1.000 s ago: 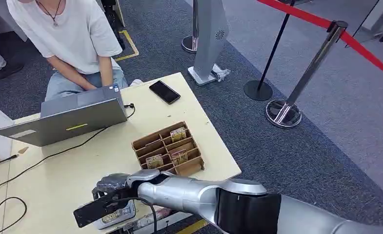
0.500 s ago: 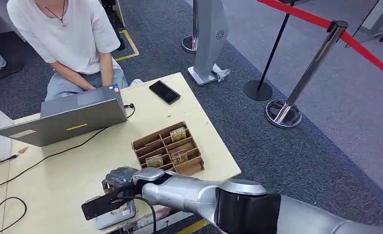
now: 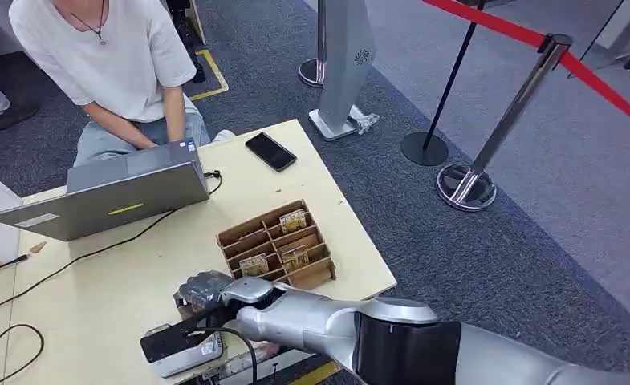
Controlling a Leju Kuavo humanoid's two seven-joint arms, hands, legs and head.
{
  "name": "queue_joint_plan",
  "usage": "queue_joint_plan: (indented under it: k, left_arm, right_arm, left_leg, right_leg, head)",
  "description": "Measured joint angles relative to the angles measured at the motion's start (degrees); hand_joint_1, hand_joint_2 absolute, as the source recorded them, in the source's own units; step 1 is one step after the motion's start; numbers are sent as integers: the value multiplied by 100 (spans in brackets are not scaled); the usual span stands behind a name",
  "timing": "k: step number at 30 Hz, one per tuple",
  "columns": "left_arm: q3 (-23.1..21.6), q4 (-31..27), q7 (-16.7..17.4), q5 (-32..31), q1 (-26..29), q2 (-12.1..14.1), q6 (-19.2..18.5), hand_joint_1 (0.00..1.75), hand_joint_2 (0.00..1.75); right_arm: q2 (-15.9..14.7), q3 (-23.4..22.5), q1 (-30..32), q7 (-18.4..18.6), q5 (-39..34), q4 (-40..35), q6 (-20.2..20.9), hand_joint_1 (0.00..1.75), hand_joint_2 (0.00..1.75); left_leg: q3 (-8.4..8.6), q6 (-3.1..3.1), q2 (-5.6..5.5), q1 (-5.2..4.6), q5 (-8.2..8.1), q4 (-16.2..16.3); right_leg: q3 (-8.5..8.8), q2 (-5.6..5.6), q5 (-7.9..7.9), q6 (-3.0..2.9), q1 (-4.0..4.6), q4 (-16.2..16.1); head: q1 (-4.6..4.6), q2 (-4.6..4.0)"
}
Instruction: Pass the card to the sensor for recognition and then transmit it.
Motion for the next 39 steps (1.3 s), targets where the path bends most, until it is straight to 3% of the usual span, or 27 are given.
queue_joint_plan:
  k: [16, 22, 29, 39]
  left_arm:
    - [0, 0, 26, -7, -4, 0, -4, 0, 0]
    - [0, 0, 18, -61, 8, 11, -72, 0, 0]
    - [0, 0, 35, -72, 20, 30, -92, 0, 0]
    - [0, 0, -11, -79, 30, 66, -155, 0, 0]
  right_arm:
    - [98, 13, 138, 37, 85, 48, -98, 175, 175]
    - [96, -50, 139, -155, -177, -15, 37, 175, 175]
    - [-81, -535, 139, -278, -546, -745, 396, 175, 175]
    - [-605, -1171, 138, -546, -859, -2115, 645, 175, 175]
  left_leg:
    - [1, 0, 1, 0, 0, 0]
    - [2, 0, 1, 0, 0, 0]
    - [1, 0, 1, 0, 0, 0]
    - [0, 0, 1, -1, 0, 1]
  right_leg:
    - [0, 0, 0, 0, 0, 0]
    - [0, 1, 0, 0, 0, 0]
    - [0, 1, 0, 0, 0, 0]
    - [0, 0, 0, 0, 0, 0]
  head:
    - [0, 0]
    - [-2, 0]
    - [0, 0]
    - [0, 0]
